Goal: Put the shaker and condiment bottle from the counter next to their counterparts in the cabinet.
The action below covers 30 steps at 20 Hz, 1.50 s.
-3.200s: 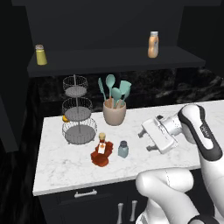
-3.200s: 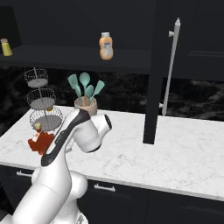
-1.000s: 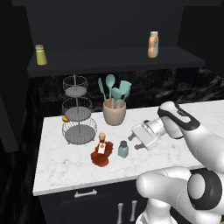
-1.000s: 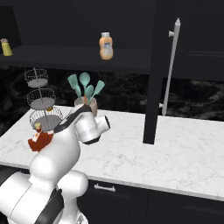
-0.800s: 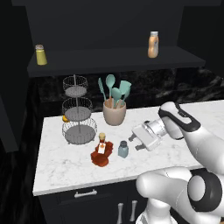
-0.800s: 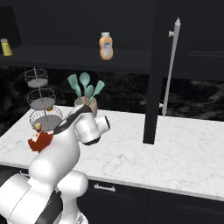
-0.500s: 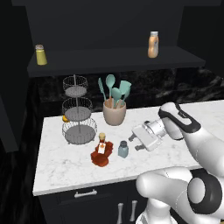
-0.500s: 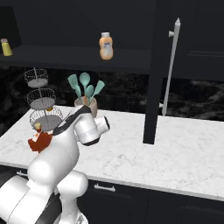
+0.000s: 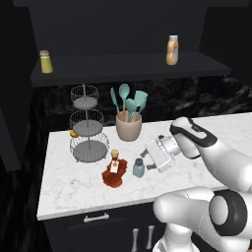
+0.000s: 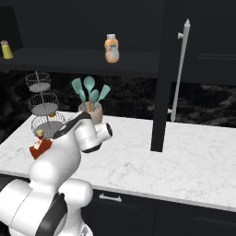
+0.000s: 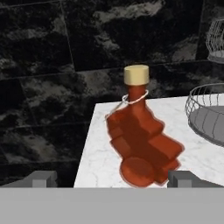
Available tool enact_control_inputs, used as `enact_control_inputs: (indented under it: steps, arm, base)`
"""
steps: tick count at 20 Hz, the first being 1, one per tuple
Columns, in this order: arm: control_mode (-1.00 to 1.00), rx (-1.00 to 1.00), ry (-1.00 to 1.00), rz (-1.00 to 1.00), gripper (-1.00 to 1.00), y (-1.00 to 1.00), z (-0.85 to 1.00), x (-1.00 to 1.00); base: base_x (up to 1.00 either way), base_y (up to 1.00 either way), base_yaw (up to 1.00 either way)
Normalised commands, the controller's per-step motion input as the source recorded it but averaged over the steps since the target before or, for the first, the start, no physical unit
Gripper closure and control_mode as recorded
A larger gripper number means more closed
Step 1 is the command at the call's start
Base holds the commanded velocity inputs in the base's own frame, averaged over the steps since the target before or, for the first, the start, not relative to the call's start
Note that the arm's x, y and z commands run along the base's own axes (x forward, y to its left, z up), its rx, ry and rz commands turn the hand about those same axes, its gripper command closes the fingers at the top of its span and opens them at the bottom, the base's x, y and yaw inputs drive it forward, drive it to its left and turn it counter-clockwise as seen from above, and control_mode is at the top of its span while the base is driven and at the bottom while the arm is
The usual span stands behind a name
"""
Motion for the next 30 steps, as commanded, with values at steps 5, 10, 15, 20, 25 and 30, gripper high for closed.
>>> enact_control_inputs:
  steps: [5, 10, 15, 20, 25, 30]
  arm:
    - [-1.00, 0.00, 0.00, 0.00, -1.00, 0.00, -0.28, 0.18]
    - [-1.00, 0.00, 0.00, 0.00, -1.00, 0.00, -0.25, 0.10]
    - [-1.00, 0.00, -0.03, 0.00, -1.00, 0.00, -0.16, 0.13]
    - [-1.00, -0.02, -0.02, 0.00, -1.00, 0.00, 0.26, 0.01]
    - [-1.00, -0.11, -0.02, 0.00, -1.00, 0.00, 0.97, 0.00]
    - [-1.00, -0.01, 0.03, 0.00, -1.00, 0.03, -0.05, 0.43]
  base:
    - [0.00, 0.00, 0.00]
    - [0.00, 0.00, 0.00]
    - [0.00, 0.00, 0.00]
    - [0.00, 0.00, 0.00]
    - [0.00, 0.00, 0.00]
    - [0.00, 0.00, 0.00]
